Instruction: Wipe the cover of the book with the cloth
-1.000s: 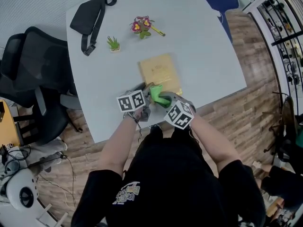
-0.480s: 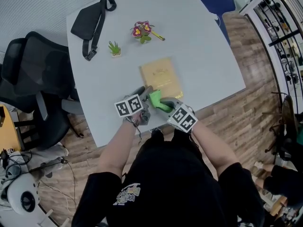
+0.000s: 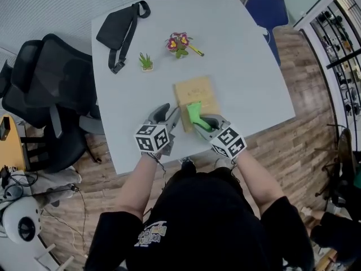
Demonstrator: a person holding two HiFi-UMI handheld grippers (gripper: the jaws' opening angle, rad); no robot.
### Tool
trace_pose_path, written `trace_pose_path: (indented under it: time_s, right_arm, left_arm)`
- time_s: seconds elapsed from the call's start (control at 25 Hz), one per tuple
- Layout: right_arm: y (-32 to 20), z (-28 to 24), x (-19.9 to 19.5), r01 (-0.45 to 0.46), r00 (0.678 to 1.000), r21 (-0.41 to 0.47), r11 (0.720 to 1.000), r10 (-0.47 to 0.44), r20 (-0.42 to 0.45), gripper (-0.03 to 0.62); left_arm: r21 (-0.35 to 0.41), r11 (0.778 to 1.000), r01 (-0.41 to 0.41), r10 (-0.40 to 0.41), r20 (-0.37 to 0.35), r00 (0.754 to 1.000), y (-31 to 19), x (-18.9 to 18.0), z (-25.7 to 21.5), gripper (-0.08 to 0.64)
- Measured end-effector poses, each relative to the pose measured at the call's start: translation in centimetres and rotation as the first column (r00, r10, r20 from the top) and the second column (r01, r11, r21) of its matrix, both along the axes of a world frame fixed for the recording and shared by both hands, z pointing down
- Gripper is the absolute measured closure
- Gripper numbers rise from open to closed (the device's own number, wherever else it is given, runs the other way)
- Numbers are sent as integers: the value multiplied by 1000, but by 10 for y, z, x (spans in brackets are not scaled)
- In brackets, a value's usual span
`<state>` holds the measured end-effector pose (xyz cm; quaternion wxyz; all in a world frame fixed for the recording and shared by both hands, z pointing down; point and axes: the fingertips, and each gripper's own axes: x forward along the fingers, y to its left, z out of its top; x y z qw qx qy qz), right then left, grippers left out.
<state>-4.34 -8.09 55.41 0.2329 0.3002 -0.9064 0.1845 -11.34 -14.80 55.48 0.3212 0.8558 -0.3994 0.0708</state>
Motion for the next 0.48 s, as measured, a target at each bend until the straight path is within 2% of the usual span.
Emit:
trace_pose_path:
  time_s: [0.16, 0.28, 0.48]
  right_arm:
    - [-6, -22, 9, 26, 999, 46, 999, -28, 30, 495]
    - [-6, -39, 19, 46, 997, 81, 996, -50, 55, 495]
    - [4, -68, 46, 60, 992, 133, 989, -74, 104, 495]
  left_arm:
    - [110, 994, -6, -2, 69, 998, 12, 6, -31, 410]
    - [185, 982, 24, -45, 112, 993, 23, 13, -55, 444]
    - [320, 943, 89, -154, 183, 971, 47, 32, -94, 527]
